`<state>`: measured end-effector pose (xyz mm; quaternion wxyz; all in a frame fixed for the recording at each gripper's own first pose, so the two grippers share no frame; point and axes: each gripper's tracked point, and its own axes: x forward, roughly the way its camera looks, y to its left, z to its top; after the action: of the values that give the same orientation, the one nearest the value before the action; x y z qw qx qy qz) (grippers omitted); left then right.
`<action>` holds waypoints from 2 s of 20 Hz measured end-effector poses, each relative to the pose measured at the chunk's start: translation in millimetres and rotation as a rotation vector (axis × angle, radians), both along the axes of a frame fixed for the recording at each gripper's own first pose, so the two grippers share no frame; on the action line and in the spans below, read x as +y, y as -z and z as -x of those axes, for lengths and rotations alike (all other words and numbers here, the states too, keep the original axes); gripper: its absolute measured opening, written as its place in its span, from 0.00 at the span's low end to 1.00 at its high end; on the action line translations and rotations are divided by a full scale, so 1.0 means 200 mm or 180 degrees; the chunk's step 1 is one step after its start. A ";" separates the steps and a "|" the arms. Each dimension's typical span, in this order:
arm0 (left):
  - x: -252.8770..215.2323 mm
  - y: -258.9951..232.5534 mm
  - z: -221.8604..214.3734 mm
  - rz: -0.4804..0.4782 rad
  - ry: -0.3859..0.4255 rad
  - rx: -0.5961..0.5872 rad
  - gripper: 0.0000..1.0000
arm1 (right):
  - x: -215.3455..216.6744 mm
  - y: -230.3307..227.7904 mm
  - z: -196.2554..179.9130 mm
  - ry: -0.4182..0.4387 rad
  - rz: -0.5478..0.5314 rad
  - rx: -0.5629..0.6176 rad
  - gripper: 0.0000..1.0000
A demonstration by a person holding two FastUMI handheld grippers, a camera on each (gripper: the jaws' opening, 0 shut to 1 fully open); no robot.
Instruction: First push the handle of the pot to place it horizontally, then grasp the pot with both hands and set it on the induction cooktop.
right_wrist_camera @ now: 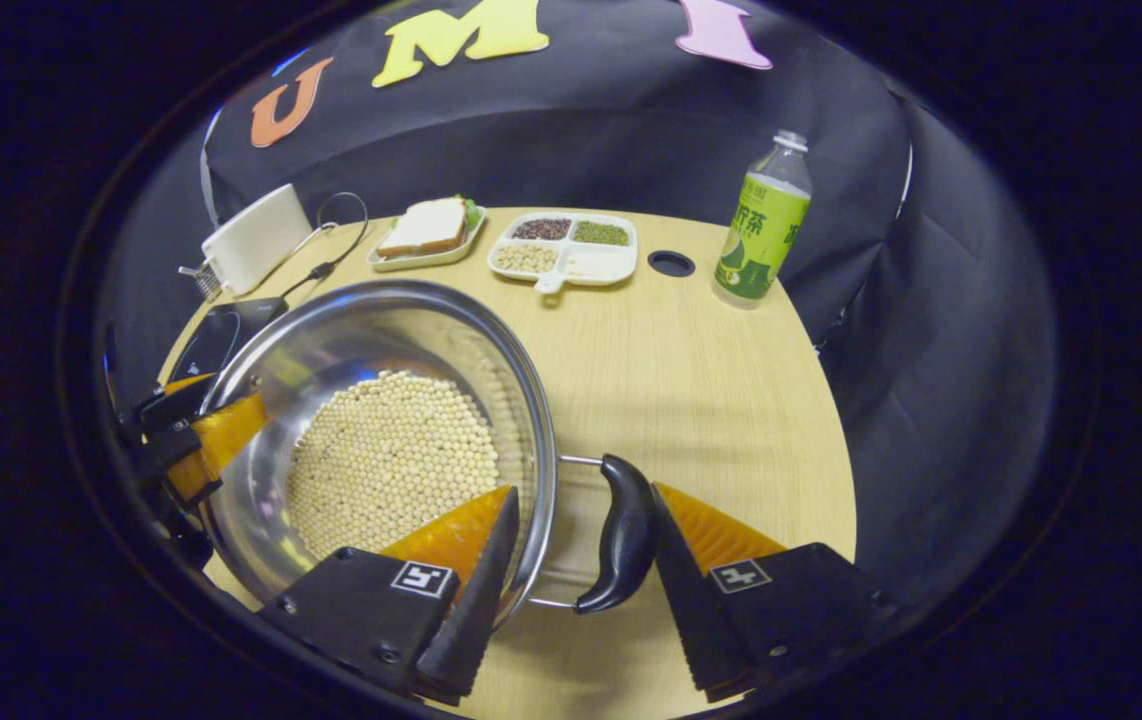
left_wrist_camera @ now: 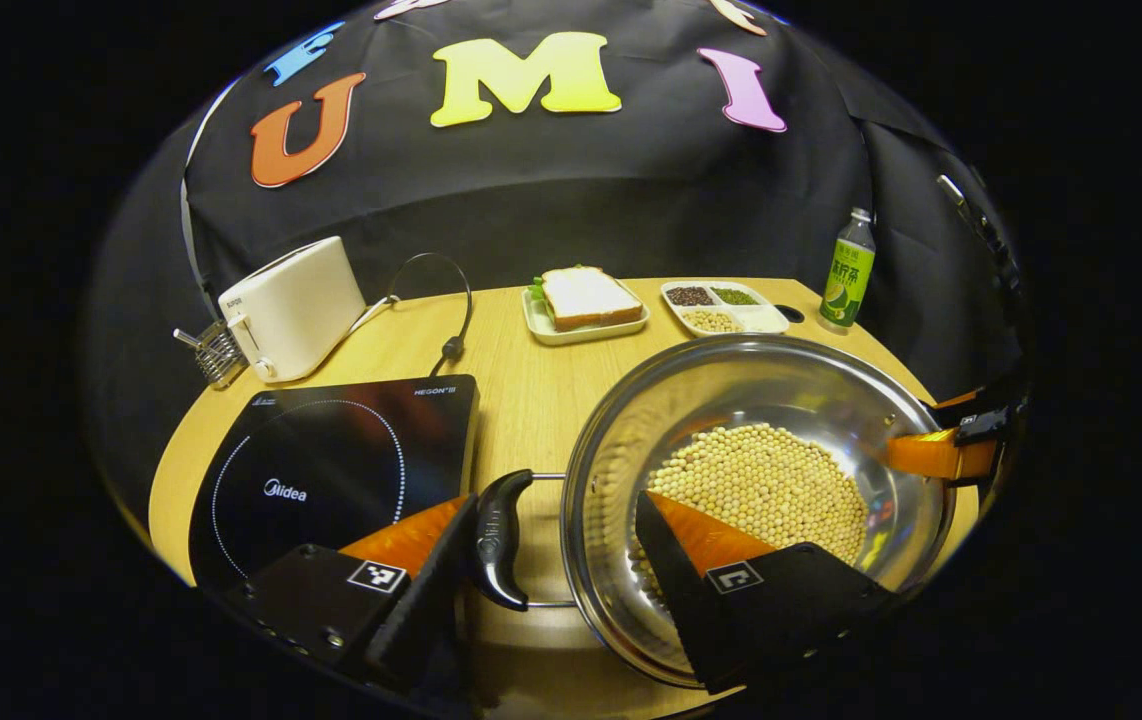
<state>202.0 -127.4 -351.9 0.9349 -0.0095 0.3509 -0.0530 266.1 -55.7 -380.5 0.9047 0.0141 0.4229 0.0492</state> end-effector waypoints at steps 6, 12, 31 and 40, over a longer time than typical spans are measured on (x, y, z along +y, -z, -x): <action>0.02 0.03 0.00 -0.0024 -0.0034 0.0167 0.71 | 0.01 0.00 0.01 0.0103 -0.0096 0.0090 0.65; 0.03 -0.02 0.05 0.0074 -0.0024 0.0323 0.61 | 0.01 -0.05 0.08 0.0159 -0.0155 0.0151 0.57; 0.57 -0.39 0.26 0.0012 -0.0155 -0.0112 0.61 | 0.51 -0.47 0.34 0.0049 -0.0268 -0.0220 0.57; 1.03 -0.39 0.34 -0.0080 -0.0255 -0.0134 0.61 | 1.00 -0.51 0.40 -0.0063 -0.0337 -0.0185 0.57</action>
<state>134.0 79.2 -274.0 0.9434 -0.0106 0.3312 -0.0113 185.9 145.0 -278.1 0.9141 0.0563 0.3934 0.0809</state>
